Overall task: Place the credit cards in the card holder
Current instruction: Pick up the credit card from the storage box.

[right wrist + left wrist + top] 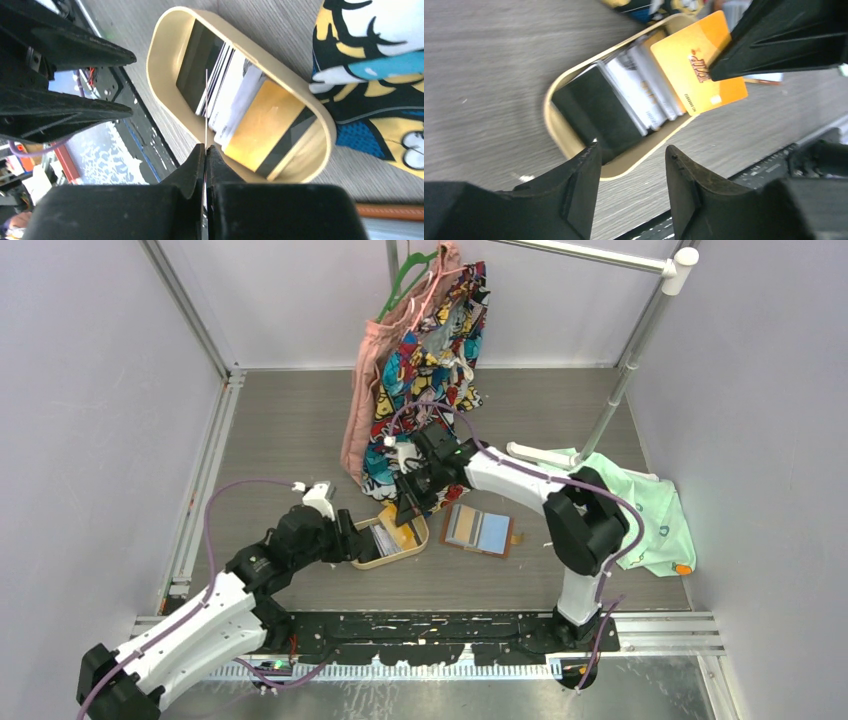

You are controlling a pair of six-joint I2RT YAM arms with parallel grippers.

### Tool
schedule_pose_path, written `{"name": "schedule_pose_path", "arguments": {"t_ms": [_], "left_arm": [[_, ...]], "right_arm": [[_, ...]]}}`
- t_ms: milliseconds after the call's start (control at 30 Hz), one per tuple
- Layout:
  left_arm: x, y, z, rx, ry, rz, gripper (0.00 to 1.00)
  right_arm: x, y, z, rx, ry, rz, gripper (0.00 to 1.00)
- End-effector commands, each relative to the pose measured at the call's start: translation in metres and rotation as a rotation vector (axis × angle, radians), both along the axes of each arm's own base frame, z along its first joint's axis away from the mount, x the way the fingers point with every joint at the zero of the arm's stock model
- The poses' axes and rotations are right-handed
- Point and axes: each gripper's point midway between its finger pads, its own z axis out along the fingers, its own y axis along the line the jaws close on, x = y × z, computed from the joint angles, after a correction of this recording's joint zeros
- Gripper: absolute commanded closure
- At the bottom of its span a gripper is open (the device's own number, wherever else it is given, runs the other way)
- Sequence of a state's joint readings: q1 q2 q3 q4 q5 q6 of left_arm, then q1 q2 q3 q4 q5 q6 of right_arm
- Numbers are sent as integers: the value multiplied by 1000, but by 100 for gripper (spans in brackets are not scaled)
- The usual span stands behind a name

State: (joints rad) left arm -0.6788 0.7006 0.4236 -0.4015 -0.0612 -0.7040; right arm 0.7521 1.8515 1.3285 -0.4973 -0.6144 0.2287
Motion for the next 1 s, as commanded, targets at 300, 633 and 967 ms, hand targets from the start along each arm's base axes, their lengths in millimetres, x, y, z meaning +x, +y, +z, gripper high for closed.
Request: {"name": "schedule_pose_path", "arguments": {"t_ms": [300,633,967], "left_arm": [[-15,-82,129,-563,-504,-438,34],[-4,-126,195,-735,-695,-572,34],[6,-174,198,-792,-651,-648,63]], "right_arm": [[-36,-79,105,421,-171,316,99],[-25,-104,169,677,-195,232,99],[-25,-110,178,700,-199,227,99]]}}
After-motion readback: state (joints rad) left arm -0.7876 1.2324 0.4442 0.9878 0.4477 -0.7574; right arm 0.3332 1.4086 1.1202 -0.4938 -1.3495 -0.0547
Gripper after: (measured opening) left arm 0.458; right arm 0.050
